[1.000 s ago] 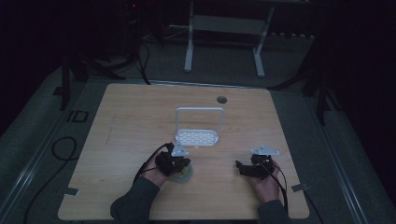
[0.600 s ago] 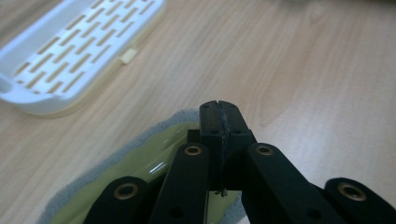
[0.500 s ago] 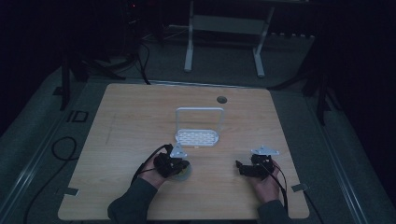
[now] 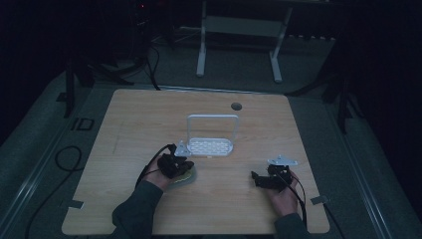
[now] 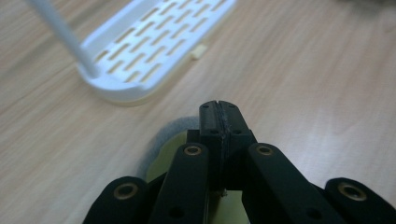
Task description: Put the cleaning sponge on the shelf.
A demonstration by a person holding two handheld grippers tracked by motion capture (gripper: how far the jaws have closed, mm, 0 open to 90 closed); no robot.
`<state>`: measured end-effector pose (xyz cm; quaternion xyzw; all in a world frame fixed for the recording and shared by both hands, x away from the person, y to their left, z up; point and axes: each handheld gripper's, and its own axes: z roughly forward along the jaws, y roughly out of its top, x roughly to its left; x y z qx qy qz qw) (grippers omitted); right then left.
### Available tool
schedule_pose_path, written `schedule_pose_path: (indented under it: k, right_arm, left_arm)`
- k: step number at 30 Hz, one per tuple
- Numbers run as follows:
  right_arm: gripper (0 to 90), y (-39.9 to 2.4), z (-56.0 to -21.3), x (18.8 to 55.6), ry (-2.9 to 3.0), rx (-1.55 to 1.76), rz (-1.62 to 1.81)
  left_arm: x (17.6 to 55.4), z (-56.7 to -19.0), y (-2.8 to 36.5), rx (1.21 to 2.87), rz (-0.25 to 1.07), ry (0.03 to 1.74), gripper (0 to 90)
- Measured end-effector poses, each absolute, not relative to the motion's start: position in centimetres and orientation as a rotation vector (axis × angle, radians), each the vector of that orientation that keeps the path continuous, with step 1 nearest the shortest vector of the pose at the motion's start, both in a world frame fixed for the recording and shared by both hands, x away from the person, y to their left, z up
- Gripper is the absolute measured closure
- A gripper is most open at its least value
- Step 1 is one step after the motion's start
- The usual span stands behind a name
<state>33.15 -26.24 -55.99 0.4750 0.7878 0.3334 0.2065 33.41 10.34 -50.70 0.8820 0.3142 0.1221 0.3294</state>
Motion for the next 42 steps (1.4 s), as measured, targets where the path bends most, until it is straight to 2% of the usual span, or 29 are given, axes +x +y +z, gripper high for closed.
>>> schedule_pose_path:
  k: [5,10,12,13,26,29,42]
  right_arm:
    - [13.3,-26.2,-56.0,33.2,2.195,1.323,0.928]
    - [13.4,-26.2,-56.0,33.2,2.195,1.322,0.928]
    - [13.3,-26.2,-56.0,33.2,2.195,1.322,0.928]
    - [13.3,-26.2,-56.0,33.2,2.195,1.322,0.928]
    - [13.3,-26.3,-56.0,33.2,2.195,1.322,0.928]
    - [13.3,-26.2,-56.0,33.2,2.195,1.322,0.928]
    - [13.3,-26.2,-56.0,33.2,2.195,1.323,0.928]
  left_arm:
    - [34.1,-50.5,11.5,2.294,0.325,0.881,88.9]
    - [33.9,-49.7,12.5,2.278,0.322,0.908,78.8]
    - [33.8,-49.3,13.0,2.279,0.317,0.910,77.3]
    - [33.8,-49.1,13.1,2.281,0.313,0.914,73.5]
    - [33.6,-47.7,14.1,2.349,0.308,0.948,59.8]
    - [33.6,-47.6,14.2,2.364,0.306,0.960,57.7]
    - [34.1,-46.9,14.4,2.418,0.238,0.975,60.0]
